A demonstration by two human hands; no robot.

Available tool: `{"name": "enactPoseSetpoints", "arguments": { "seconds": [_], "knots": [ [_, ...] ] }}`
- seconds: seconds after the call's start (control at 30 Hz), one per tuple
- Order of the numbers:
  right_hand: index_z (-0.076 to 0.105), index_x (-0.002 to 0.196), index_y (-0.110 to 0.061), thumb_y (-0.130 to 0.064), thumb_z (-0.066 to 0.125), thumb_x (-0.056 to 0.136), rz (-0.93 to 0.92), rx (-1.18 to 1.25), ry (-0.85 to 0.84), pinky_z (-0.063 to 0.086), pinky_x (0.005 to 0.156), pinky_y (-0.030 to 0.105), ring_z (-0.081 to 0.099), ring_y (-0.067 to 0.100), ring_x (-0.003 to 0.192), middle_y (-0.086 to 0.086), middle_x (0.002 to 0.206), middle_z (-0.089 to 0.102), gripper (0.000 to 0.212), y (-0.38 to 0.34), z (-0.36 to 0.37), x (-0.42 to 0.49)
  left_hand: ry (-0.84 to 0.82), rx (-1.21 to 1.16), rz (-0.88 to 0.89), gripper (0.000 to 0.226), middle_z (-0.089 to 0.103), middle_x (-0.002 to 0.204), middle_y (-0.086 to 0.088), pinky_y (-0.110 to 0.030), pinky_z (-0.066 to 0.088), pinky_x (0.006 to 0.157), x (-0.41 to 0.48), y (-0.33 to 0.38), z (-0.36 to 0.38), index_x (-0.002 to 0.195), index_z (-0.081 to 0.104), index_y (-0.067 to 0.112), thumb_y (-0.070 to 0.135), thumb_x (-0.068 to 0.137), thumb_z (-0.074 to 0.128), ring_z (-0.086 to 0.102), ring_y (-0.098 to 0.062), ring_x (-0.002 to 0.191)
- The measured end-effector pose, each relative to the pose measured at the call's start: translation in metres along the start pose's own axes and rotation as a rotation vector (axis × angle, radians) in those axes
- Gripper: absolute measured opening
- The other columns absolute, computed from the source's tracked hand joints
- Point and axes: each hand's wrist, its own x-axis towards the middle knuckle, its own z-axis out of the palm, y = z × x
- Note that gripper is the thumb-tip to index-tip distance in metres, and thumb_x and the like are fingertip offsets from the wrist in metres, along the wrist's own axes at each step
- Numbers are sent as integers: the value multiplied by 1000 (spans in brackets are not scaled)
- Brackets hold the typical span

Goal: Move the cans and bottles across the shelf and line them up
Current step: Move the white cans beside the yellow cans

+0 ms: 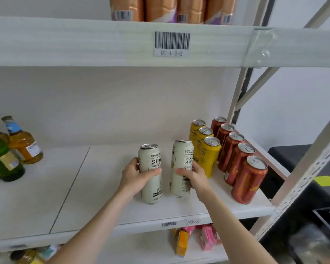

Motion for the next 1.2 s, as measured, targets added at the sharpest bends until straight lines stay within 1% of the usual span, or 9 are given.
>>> {"name": "enactPoseSetpoints", "arguments": {
  "seconds": [0.2, 0.33, 0.5, 0.67, 0.73, 0.8, 0.93, 1.07, 1.2],
  "knots": [
    [66, 109, -16, -22, 79, 57, -15, 23, -33, 55, 75, 34, 70, 22, 94, 3, 100, 75, 53, 5, -15, 36, 7, 39, 16, 65, 73, 96, 4, -35, 58, 79, 25, 4, 26, 98, 63, 24, 48, 42, 87, 70, -12, 88],
    [65, 112, -19, -14, 81, 66, -20, 36, -50, 54, 75, 32, 70, 19, 95, 1, 102, 74, 49, 10, -15, 62, 2, 58, 23, 69, 73, 96, 4, -40, 58, 82, 48, -3, 30, 98, 63, 25, 51, 39, 85, 70, -13, 89],
    [63, 114, -22, -23, 80, 60, -40, 38, -26, 54, 75, 30, 70, 15, 94, -3, 102, 74, 57, 13, -13, 95, -14, 45, 40, 69, 74, 98, 5, -44, 58, 85, 75, -11, 33, 101, 63, 25, 49, 42, 88, 71, -13, 91],
    [60, 115, -25, -16, 81, 68, -64, 27, -2, 54, 82, 34, 68, 15, 96, -4, 104, 73, 53, 14, -7, 128, -54, 22, 75, 68, 74, 102, 7, -47, 57, 88, 99, -14, 37, 105, 63, 26, 44, 45, 89, 71, -13, 94],
    [57, 117, -25, -12, 79, 73, -74, 22, 10, 53, 81, 33, 67, 14, 97, -4, 105, 71, 51, 14, -4, 139, -67, 10, 92, 68, 74, 104, 5, -47, 57, 89, 108, -17, 39, 107, 63, 26, 42, 46, 90, 71, -13, 96],
    [55, 118, -25, -10, 78, 75, -87, 29, 28, 51, 79, 29, 65, 12, 96, -6, 106, 69, 52, 16, -1, 148, -68, -2, 104, 69, 74, 104, 4, -47, 57, 89, 114, -19, 41, 107, 63, 26, 41, 45, 89, 71, -14, 96],
    [52, 125, -23, -11, 78, 75, -110, 10, 55, 49, 82, 30, 63, 12, 102, -5, 112, 67, 58, 22, 2, 168, -76, -32, 127, 69, 74, 103, 3, -45, 57, 89, 125, -24, 44, 107, 63, 24, 39, 45, 88, 71, -13, 96],
    [55, 124, -25, -14, 80, 73, -129, -35, 102, 50, 92, 38, 62, 16, 106, -5, 114, 67, 58, 29, 3, 183, -88, -57, 137, 68, 75, 103, 3, -43, 57, 88, 132, -30, 42, 107, 63, 23, 36, 45, 89, 71, -14, 96],
    [55, 122, -23, -12, 80, 73, -156, -68, 113, 48, 88, 33, 62, 14, 104, -6, 112, 67, 57, 31, 2, 191, -110, -59, 160, 69, 74, 105, 3, -42, 56, 90, 134, -32, 41, 109, 63, 24, 35, 47, 88, 70, -14, 99]
  ]
}}
